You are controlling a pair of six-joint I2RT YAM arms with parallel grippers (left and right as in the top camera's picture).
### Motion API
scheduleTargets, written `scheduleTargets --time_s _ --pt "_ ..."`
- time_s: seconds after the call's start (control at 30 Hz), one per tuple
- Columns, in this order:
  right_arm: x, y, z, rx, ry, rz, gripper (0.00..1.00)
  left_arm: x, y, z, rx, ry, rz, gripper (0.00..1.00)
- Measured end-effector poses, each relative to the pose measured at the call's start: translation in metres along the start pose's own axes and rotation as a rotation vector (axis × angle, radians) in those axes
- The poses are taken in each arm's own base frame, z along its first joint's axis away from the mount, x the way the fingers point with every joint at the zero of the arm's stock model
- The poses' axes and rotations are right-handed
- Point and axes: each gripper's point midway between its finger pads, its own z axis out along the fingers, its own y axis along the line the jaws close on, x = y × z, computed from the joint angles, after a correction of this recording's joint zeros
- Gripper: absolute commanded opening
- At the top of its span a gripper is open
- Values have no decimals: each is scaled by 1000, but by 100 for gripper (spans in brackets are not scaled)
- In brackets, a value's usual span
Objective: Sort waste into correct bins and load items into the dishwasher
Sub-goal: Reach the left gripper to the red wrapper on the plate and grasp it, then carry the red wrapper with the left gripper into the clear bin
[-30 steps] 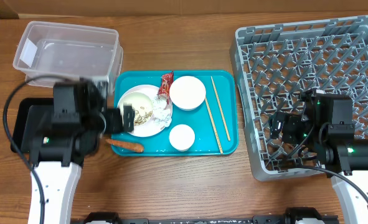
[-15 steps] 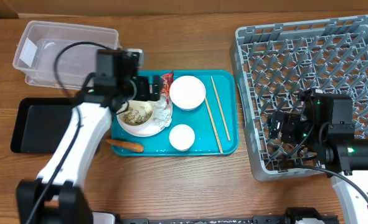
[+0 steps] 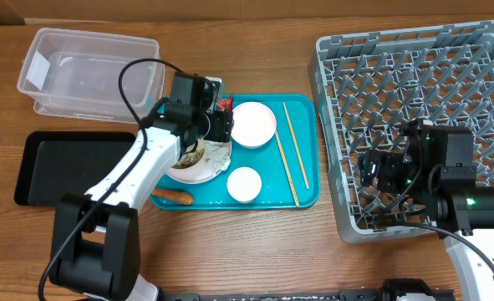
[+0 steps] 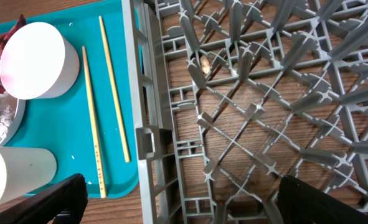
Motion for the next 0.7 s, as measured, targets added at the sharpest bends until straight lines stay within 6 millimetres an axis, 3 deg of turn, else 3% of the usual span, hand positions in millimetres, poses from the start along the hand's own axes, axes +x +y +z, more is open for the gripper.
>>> scheduleTargets --time_s 0.17,0.33,0.5,0.7 --pt "0 0 0 0 0 0 100 8 6 10 -26 30 -5 60" --pt "0 0 0 0 0 0 100 16 10 19 -38 60 -18 21" --pt "0 0 0 0 0 0 100 15 12 19 -48 57 -14 4" --pt "0 0 0 0 1 0 100 9 22 11 -117 45 -10 4"
